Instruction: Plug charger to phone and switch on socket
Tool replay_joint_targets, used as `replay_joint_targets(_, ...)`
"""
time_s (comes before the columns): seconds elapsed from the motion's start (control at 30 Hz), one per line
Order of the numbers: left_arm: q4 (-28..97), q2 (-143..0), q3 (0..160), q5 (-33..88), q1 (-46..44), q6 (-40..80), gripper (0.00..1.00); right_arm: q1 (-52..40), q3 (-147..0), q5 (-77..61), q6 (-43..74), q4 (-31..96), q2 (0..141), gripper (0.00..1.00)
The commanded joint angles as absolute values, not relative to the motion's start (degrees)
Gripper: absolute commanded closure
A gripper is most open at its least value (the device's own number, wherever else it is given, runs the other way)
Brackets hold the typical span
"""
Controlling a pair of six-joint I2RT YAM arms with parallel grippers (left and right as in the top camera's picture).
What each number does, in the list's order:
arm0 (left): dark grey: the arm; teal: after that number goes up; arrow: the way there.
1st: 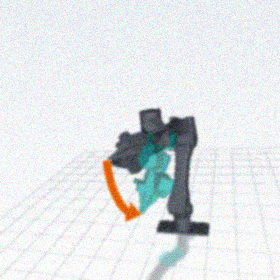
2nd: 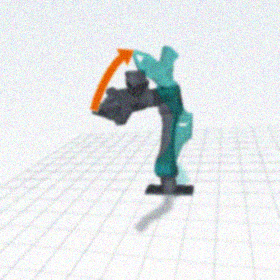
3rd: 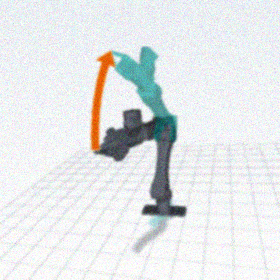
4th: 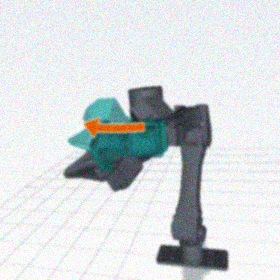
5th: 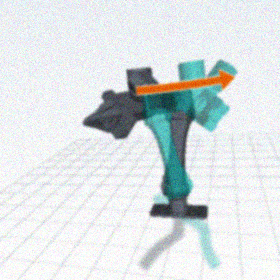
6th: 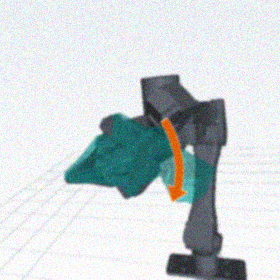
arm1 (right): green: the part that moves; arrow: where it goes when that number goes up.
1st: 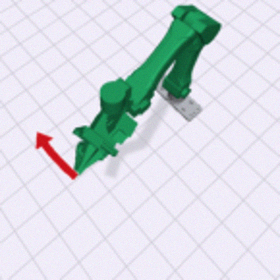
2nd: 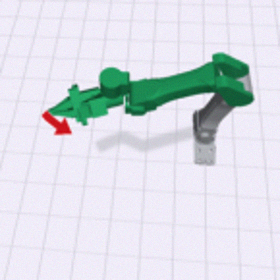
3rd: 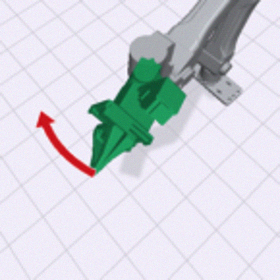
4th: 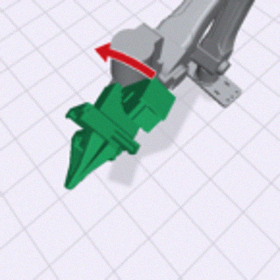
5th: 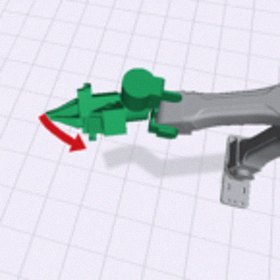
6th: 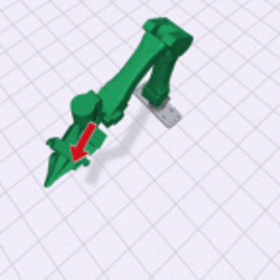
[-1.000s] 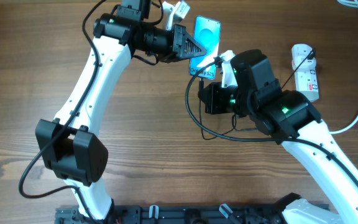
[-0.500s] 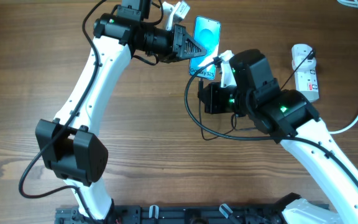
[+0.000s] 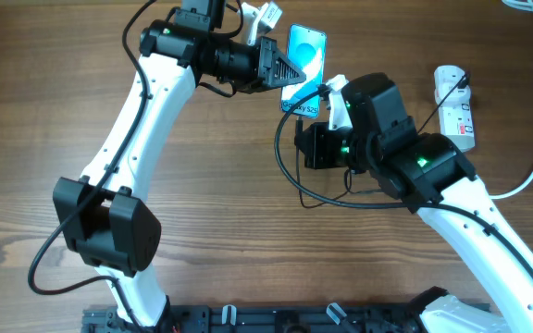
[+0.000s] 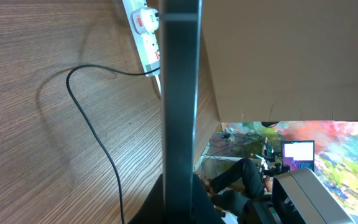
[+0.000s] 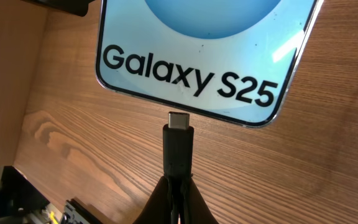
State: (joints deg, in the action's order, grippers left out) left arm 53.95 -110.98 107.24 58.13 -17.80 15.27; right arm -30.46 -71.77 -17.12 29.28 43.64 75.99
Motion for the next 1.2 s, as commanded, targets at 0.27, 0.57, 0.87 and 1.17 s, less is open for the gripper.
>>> replay_joint_targets(0.27, 53.8, -109.08, 107.63, 60.16, -17.91, 13.93, 0.96, -30.37, -73.28, -18.04, 28.51, 44.01, 76.69, 0.95)
replay_joint_targets(0.57, 53.82, -109.08, 107.63, 60.18, -17.91, 14.17, 0.96, -30.37, -73.28, -18.04, 28.67, 44.12, 76.73, 0.95)
replay_joint_targets(0.87, 54.28, -109.08, 107.63, 60.2, -17.91, 14.39, 0.96, -30.37, -73.28, -18.11, 30.15, 43.51, 77.6, 0.95)
replay_joint_targets(1.17, 54.61, -109.08, 107.63, 59.66, -17.89, 13.85, 0.96, -30.37, -73.3, -18.09, 29.98, 43.33, 77.78, 0.95)
